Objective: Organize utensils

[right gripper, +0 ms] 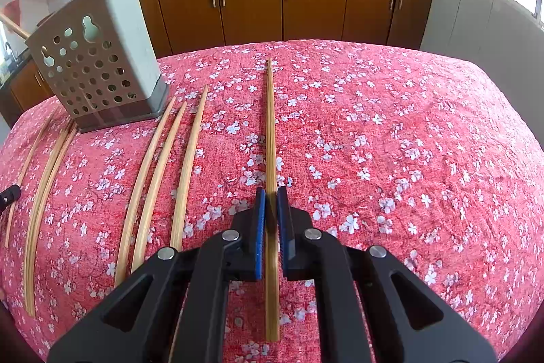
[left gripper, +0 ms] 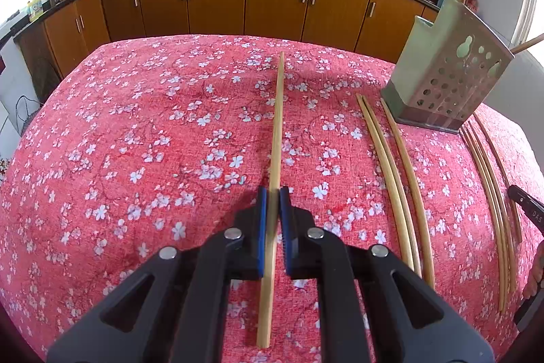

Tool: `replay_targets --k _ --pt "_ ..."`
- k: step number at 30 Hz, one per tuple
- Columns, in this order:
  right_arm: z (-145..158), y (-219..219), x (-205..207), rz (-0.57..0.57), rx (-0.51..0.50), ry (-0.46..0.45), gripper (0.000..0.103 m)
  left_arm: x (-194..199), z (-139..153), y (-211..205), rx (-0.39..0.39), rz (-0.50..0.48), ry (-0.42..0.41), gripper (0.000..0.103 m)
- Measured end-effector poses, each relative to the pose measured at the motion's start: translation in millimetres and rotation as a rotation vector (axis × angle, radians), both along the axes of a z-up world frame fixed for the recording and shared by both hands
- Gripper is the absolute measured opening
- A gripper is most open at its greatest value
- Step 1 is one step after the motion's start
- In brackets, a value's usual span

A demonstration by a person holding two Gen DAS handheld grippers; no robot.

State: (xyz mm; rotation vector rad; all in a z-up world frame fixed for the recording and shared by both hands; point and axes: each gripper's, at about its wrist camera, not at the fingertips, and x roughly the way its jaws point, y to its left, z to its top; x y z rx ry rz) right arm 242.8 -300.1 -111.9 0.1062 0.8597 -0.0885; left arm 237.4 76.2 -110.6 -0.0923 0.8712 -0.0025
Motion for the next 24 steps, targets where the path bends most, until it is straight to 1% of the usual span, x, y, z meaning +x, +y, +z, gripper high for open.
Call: replay_targets --k 24 --pt "-0.2 -1.0 0.8 0.000 0.002 -0.001 0.008 1.6 2.0 1.1 -0.001 0.000 0.000 0.012"
